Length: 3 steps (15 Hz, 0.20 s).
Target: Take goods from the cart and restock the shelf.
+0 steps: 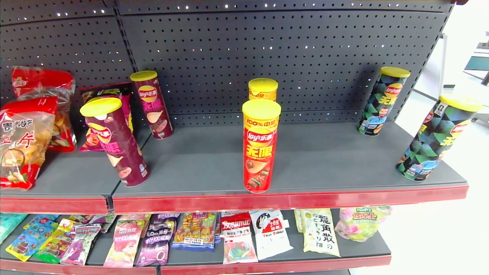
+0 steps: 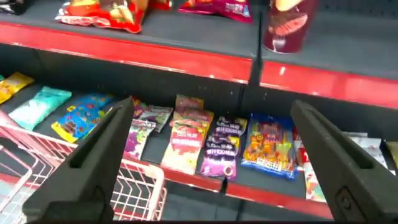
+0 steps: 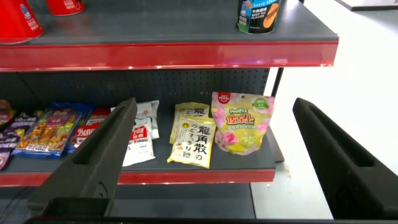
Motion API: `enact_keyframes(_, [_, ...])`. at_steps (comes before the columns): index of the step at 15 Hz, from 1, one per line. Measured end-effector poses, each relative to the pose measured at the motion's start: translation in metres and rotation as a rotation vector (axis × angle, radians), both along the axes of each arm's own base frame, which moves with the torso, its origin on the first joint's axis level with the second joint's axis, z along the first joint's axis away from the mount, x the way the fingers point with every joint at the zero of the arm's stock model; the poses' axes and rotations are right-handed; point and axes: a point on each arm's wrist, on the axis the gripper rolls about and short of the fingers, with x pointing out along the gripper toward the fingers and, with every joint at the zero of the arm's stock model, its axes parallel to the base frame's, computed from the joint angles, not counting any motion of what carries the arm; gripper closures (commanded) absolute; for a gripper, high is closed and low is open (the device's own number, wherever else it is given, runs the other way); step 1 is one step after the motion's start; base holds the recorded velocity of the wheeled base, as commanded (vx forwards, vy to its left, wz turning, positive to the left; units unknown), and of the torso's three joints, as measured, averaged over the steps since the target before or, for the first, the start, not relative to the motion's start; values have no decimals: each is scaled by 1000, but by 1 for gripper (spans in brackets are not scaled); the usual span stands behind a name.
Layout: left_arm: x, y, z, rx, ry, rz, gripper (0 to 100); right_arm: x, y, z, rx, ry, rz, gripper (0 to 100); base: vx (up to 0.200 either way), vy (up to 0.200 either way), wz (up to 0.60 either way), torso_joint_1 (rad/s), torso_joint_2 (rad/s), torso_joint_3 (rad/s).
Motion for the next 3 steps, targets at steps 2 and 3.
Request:
enact_keyframes(2, [0, -3, 0, 95, 11, -151, 0, 0, 0, 0, 0, 0, 0, 0, 0, 0, 0, 0, 0, 0])
enact_keyframes(3, [0, -4, 0, 111, 12, -165, 0, 0, 0, 0, 2, 0, -4, 0, 0, 0, 0, 0, 0, 0])
